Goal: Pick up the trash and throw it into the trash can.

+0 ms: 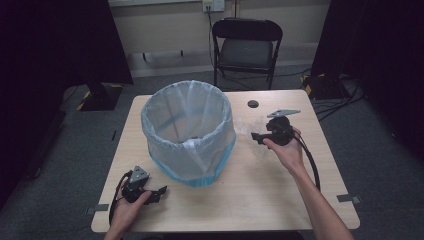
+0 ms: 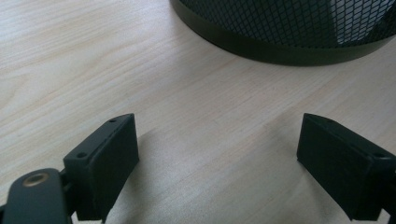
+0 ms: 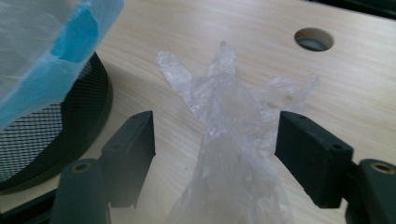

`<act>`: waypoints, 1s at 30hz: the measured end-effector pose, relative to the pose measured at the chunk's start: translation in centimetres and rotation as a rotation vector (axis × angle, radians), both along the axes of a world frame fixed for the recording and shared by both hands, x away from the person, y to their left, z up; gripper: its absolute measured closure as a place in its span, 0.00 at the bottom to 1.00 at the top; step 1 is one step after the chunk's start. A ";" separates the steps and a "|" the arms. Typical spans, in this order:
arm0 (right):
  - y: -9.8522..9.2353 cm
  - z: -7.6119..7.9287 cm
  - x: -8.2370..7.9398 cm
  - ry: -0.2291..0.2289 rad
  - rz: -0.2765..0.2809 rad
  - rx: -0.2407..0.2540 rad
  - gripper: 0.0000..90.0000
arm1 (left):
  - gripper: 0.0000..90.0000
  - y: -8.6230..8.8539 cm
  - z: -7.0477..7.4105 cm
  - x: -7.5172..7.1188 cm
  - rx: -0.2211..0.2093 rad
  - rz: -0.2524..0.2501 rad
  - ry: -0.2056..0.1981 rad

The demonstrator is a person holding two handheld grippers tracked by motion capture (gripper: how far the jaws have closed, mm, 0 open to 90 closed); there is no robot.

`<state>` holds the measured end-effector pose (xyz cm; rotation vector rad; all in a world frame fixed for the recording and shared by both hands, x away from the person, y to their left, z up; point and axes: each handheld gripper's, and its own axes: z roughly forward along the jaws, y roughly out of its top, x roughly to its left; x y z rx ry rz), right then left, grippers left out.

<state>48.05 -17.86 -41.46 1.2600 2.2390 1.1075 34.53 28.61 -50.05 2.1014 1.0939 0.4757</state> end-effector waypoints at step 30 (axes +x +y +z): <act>-0.3 -5.0 1.4 0.096 -0.005 -0.008 1.00 | 0.14 0.0 0.0 0.0 -0.001 0.001 0.000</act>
